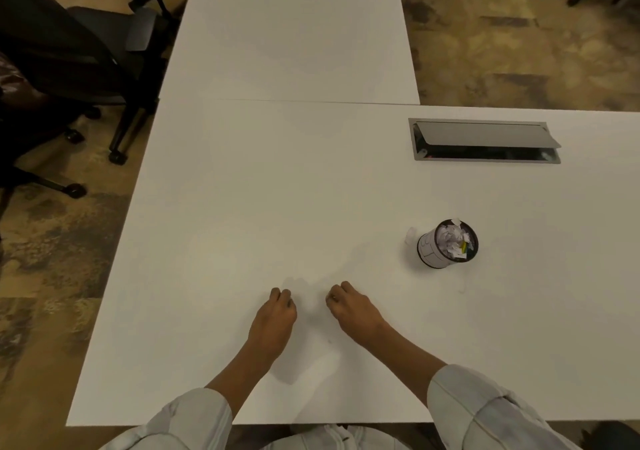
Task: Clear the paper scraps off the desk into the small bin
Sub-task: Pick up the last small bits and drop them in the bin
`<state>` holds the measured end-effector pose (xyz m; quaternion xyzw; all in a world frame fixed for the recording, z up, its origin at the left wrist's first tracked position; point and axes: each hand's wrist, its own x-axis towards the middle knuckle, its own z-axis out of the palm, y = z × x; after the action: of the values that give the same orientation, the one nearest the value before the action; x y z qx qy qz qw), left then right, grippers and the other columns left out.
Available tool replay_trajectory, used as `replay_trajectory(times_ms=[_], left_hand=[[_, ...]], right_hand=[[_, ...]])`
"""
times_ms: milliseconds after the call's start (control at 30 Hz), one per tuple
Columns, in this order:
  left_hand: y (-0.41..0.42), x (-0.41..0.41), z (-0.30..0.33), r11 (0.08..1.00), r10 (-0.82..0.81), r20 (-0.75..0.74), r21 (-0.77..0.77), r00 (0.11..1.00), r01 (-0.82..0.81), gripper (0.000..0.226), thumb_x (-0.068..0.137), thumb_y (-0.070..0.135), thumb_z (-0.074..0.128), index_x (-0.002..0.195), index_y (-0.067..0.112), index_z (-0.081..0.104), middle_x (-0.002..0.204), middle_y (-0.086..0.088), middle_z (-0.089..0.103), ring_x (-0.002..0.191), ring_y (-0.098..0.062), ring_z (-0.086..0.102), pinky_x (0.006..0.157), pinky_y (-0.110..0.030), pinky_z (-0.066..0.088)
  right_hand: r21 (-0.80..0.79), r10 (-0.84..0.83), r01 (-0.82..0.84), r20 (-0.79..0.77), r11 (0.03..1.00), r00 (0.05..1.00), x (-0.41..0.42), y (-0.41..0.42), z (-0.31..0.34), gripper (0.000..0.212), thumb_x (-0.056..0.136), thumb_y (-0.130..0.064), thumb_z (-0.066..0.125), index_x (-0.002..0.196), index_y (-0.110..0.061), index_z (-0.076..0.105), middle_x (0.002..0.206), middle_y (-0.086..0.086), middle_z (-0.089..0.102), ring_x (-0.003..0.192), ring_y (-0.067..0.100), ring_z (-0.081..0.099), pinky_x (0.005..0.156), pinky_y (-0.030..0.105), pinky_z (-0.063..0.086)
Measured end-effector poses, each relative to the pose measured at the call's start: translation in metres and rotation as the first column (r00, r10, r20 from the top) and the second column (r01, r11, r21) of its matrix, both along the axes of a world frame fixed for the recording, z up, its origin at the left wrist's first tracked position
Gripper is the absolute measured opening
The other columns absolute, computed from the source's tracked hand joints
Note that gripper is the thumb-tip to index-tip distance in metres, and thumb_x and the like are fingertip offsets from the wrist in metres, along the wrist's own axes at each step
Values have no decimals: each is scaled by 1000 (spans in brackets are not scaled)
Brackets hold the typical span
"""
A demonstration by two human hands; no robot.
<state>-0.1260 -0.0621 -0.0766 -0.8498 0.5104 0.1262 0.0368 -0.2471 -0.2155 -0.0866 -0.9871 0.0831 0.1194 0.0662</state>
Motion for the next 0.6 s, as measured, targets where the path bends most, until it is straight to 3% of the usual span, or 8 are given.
replay_trajectory(times_ms=[100, 167, 200, 300, 400, 500, 600], left_hand=[[-5, 6, 2, 999, 21, -42, -33, 999, -22, 43, 19, -13, 80, 46, 10, 57, 57, -4, 58, 52, -20, 59, 32, -19, 39], [-8, 6, 1, 995, 55, -77, -73, 996, -61, 42, 23, -18, 77, 46, 9, 54, 52, -5, 55, 47, -21, 55, 32, -19, 38], [-10, 7, 1, 992, 84, -106, -87, 991, -93, 39, 29, -19, 76, 47, 7, 54, 50, -6, 54, 45, -22, 54, 34, -21, 38], [-22, 8, 0, 947, 271, -292, -92, 917, -309, 16, 63, -13, 66, 61, 3, 65, 59, -10, 63, 55, -27, 59, 50, -29, 48], [-60, 1, 12, 835, 393, -524, -140, 755, -532, 13, 73, -4, 65, 75, 5, 74, 70, -7, 72, 64, -20, 65, 61, -24, 51], [-124, -20, 39, 757, 308, -709, -221, 635, -615, 10, 69, 1, 72, 75, 8, 76, 70, -3, 74, 62, -12, 67, 60, -16, 50], [-193, -46, 67, 736, 172, -801, -283, 574, -615, 7, 69, 7, 73, 70, 14, 74, 68, 3, 73, 62, -7, 68, 60, -16, 54]], right_hand=[[125, -174, 175, -22, 977, 985, 2, 2, -9, 29, 84, 10, 50, 105, -3, 66, 110, 10, 63, 100, 27, 56, 64, 32, 47], [303, -372, 351, 13, 886, 928, 3, -2, -5, 33, 91, 3, 50, 115, -9, 69, 117, 7, 67, 108, 24, 60, 84, 26, 48], [397, -481, 424, 51, 814, 875, 3, -6, 2, 28, 92, -1, 54, 111, -11, 72, 114, 6, 70, 105, 22, 64, 87, 20, 46], [580, -708, 490, 231, 651, 668, -12, -30, 36, 17, 83, 1, 68, 90, -11, 78, 91, 4, 76, 81, 16, 72, 75, 18, 52], [663, -838, 524, 341, 535, 425, -38, -74, 75, 12, 80, -2, 73, 84, -13, 78, 83, -1, 75, 69, 8, 68, 64, 17, 56], [609, -877, 633, 376, 477, 300, -64, -127, 103, 8, 79, -6, 76, 84, -12, 78, 84, 0, 68, 65, 4, 60, 64, -1, 43], [597, -915, 696, 307, 399, 261, -84, -167, 115, 7, 80, -7, 75, 85, -10, 78, 85, 5, 70, 63, 3, 60, 61, -4, 39]])
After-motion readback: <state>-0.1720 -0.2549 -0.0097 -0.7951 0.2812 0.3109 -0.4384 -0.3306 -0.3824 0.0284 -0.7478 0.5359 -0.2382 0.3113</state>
